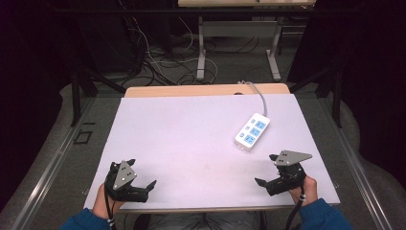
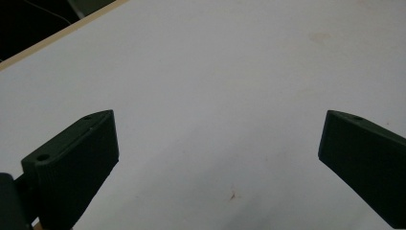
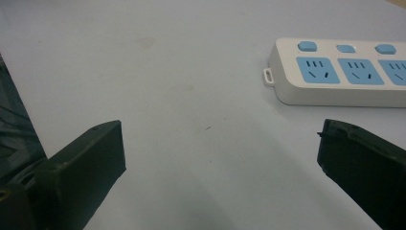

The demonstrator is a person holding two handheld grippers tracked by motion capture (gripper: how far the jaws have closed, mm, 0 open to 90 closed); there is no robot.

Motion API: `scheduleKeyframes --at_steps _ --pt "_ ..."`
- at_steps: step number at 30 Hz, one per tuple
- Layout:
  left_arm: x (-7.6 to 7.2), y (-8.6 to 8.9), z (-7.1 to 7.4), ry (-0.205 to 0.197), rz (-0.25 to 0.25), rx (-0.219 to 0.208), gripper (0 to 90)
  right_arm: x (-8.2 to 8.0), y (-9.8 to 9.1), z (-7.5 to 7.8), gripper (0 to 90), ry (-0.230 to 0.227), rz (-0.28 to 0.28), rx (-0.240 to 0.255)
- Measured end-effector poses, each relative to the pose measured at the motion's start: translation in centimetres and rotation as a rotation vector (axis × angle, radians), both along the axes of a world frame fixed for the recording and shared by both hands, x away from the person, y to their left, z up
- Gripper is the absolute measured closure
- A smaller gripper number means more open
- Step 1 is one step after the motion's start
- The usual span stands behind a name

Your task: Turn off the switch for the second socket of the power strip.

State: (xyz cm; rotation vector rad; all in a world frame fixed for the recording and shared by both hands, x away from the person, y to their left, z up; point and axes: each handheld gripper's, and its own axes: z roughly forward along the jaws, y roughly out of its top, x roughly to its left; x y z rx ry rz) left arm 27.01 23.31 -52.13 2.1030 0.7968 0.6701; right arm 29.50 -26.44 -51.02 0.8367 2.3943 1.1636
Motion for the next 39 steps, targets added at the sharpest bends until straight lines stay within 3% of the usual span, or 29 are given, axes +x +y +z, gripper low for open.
scheduleKeyframes --at_steps 18,26,27,38,39 --pt "0.0 -0.1 0.0 0.001 -0.005 0.009 0.1 0.4 0.2 0.2 2.1 -0.001 -0.017 -0.015" --pt "0.0 -0.2 -0.1 0.005 -0.008 0.005 0.1 1.2 0.3 0.6 2.2 0.008 -0.033 -0.017" --pt "0.1 -0.1 0.0 -0.004 -0.01 0.028 0.1 1.2 0.3 0.6 2.2 0.008 -0.033 -0.017" --pt "0.1 -0.1 -0.1 0.007 -0.007 0.016 0.1 2.4 0.6 0.8 2.2 0.007 -0.059 -0.025" --pt "0.1 -0.1 -0.1 0.006 -0.007 0.016 0.1 2.5 0.5 0.9 2.2 0.031 -0.057 -0.024"
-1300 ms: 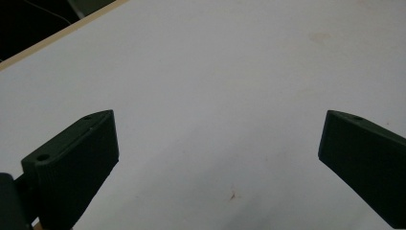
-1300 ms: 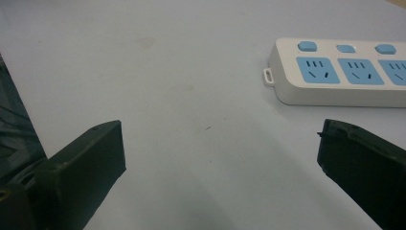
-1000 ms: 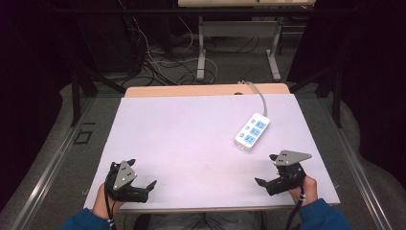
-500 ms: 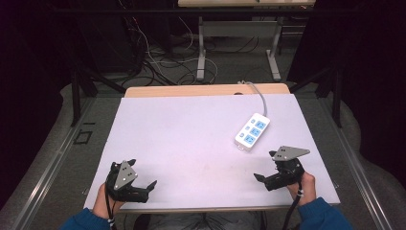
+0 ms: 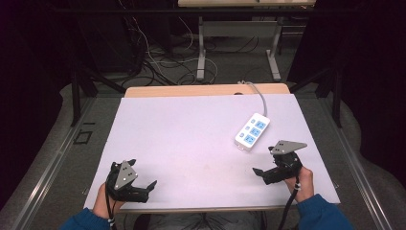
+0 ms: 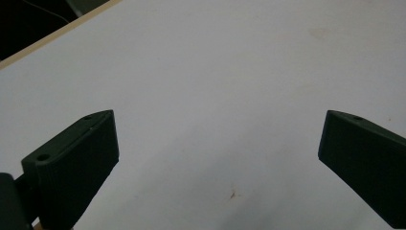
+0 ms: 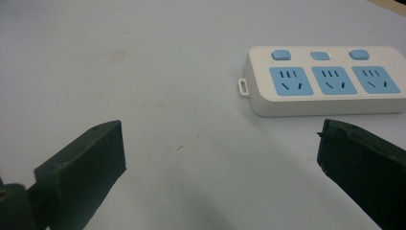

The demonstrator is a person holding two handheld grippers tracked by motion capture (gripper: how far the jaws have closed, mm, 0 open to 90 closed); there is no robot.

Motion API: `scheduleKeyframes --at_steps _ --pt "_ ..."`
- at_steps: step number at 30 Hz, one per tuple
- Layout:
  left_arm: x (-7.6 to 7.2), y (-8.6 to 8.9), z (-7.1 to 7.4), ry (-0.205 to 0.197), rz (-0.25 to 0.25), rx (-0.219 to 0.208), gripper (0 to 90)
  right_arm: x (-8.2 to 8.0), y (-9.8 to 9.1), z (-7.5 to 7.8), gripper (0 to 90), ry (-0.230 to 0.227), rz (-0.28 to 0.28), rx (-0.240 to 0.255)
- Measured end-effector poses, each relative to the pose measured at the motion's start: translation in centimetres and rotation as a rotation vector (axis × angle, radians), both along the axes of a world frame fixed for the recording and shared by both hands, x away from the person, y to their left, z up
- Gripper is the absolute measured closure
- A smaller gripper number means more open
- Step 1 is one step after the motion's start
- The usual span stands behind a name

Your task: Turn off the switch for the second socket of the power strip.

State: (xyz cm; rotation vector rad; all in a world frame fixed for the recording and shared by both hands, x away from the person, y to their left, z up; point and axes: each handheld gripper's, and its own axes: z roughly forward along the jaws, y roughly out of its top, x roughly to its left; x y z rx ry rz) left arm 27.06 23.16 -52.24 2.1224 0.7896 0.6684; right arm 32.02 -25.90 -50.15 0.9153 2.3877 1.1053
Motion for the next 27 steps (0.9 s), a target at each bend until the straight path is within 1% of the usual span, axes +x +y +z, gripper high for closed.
scheduleKeyframes --at_steps 1,3,4,10,13,14,16,17,21,22,23,25,26,27 --pt "0.0 0.0 0.0 -0.001 0.001 0.0 0.1 0.1 0.0 0.0 2.2 -0.01 -0.002 0.001" --pt "0.0 0.0 0.0 0.0 0.0 0.001 0.1 0.4 -0.1 0.0 2.2 -0.014 -0.008 0.004" --pt "0.0 0.0 0.0 0.0 0.0 0.001 0.1 0.4 -0.1 0.1 2.2 -0.008 -0.015 0.002" --pt "0.0 0.0 0.0 0.001 0.002 0.001 0.1 1.2 -0.1 0.2 2.2 -0.009 -0.027 0.008" --pt "0.0 0.0 0.0 0.002 0.003 0.002 0.1 1.7 -0.2 0.2 2.2 -0.001 -0.034 0.016" --pt "0.0 0.0 0.0 0.002 0.004 -0.004 0.1 1.7 -0.2 0.2 2.2 -0.001 -0.034 0.016" --pt "0.0 0.0 -0.1 0.002 0.002 -0.003 0.1 2.2 -0.2 0.3 2.2 0.014 -0.039 0.012" --pt "0.1 0.0 0.0 0.0 0.002 -0.002 0.1 2.4 -0.3 0.3 2.2 0.005 -0.042 0.011" --pt "0.1 0.0 -0.1 0.002 0.003 -0.004 0.1 2.9 -0.3 0.3 2.2 0.007 -0.052 0.018" --pt "0.1 0.0 0.0 0.002 0.002 0.003 0.1 2.9 -0.3 0.3 2.2 0.007 -0.052 0.018" --pt "0.1 0.0 -0.1 0.002 0.003 -0.003 0.1 3.2 -0.3 0.3 2.2 0.014 -0.055 0.02" --pt "0.1 0.0 0.0 0.002 0.0 0.006 0.1 3.3 -0.3 0.3 2.2 0.013 -0.057 0.018" --pt "0.1 0.0 0.0 0.003 0.0 0.005 0.1 3.5 -0.3 0.3 2.2 0.025 -0.06 0.018" --pt "0.1 0.0 0.0 0.002 0.0 0.006 0.1 3.5 -0.3 0.3 2.2 0.025 -0.06 0.018"
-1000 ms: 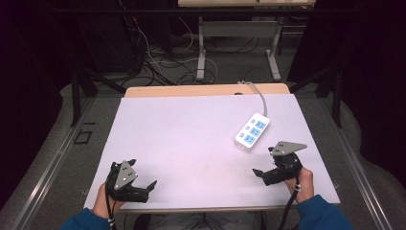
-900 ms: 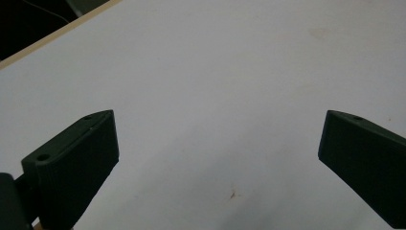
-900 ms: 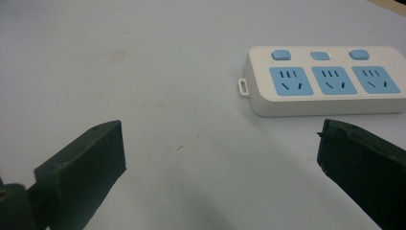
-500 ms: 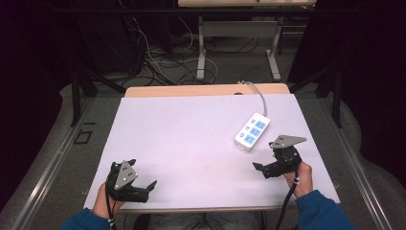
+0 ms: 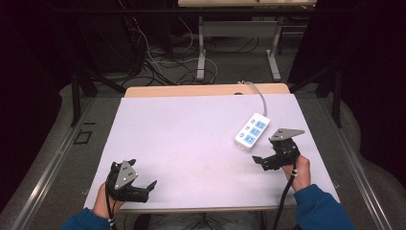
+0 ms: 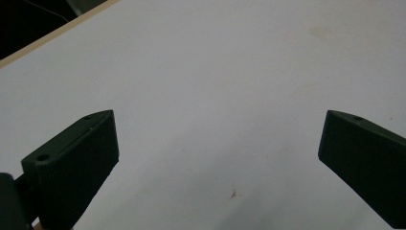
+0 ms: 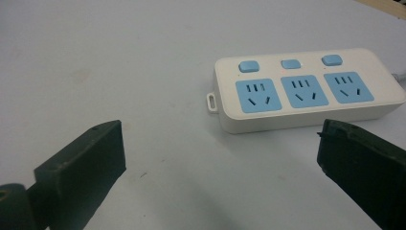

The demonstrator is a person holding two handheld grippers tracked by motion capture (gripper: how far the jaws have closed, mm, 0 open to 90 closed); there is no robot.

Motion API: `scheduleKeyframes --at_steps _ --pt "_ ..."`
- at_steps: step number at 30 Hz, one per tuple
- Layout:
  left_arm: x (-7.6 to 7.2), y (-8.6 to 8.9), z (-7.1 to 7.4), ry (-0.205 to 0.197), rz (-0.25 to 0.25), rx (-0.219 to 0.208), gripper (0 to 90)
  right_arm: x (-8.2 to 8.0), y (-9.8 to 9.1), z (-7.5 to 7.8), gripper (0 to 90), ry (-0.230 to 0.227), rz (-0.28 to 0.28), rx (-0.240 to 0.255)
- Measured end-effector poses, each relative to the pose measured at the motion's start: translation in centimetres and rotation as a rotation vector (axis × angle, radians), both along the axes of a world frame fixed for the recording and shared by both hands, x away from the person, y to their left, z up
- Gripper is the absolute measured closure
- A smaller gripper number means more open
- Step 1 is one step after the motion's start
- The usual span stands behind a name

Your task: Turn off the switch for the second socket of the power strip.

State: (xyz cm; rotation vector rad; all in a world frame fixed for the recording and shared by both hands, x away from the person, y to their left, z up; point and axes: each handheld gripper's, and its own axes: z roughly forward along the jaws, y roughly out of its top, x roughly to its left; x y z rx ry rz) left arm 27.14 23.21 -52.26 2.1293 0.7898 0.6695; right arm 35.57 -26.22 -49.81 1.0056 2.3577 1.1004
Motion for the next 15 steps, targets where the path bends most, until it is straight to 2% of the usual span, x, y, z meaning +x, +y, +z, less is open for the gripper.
scheduleKeyframes --at_steps 5,15 --pt "0.0 0.0 0.0 0.001 0.0 0.0 0.1 0.7 -0.1 0.0 2.2 -0.008 -0.004 0.002" --pt "0.0 0.0 0.0 0.002 -0.001 0.001 0.1 1.7 0.1 0.1 2.2 0.009 -0.012 0.009"
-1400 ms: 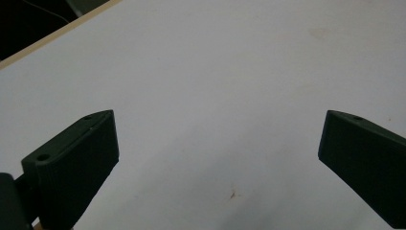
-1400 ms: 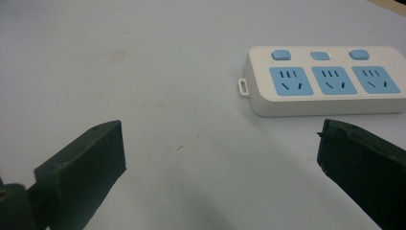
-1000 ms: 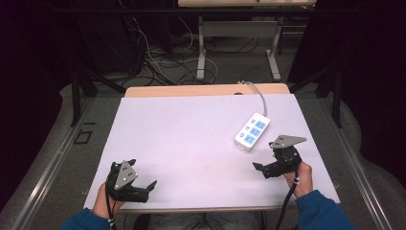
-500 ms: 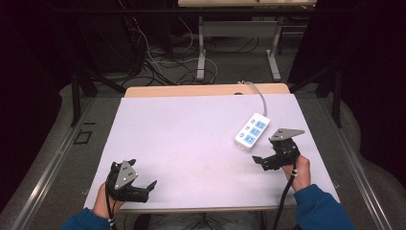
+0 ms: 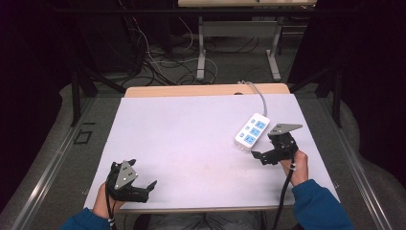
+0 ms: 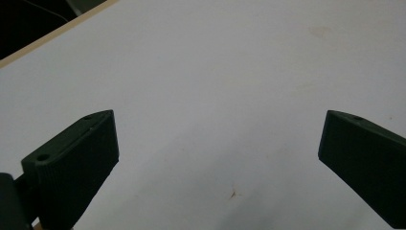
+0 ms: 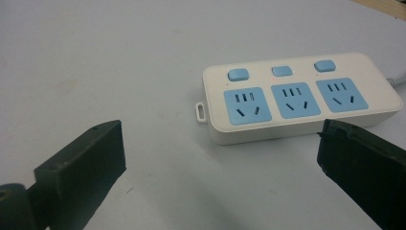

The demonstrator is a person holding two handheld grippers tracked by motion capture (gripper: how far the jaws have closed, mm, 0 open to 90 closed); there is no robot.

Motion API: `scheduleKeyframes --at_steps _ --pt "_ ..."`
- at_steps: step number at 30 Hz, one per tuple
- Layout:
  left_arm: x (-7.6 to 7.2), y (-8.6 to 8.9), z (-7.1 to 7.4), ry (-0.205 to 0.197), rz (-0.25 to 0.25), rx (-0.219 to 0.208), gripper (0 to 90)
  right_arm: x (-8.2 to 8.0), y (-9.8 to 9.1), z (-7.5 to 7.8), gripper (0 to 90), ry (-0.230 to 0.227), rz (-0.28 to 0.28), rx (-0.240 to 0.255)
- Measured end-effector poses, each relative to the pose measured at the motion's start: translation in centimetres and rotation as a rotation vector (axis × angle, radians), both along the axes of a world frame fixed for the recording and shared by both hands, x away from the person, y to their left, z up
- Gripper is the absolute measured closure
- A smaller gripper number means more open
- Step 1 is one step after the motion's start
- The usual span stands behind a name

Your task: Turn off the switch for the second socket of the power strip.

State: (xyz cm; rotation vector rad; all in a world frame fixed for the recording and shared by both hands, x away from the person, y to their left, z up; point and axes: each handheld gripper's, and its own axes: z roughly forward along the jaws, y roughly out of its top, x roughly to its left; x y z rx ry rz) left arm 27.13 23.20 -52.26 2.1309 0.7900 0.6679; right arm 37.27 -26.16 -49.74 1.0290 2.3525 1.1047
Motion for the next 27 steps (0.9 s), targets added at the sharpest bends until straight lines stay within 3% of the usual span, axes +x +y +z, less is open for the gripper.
scheduleKeyframes --at_steps 27 --pt "0.1 0.0 -0.1 0.005 -0.001 -0.006 0.1 4.2 -0.3 -0.4 2.2 0.03 -0.037 0.014"
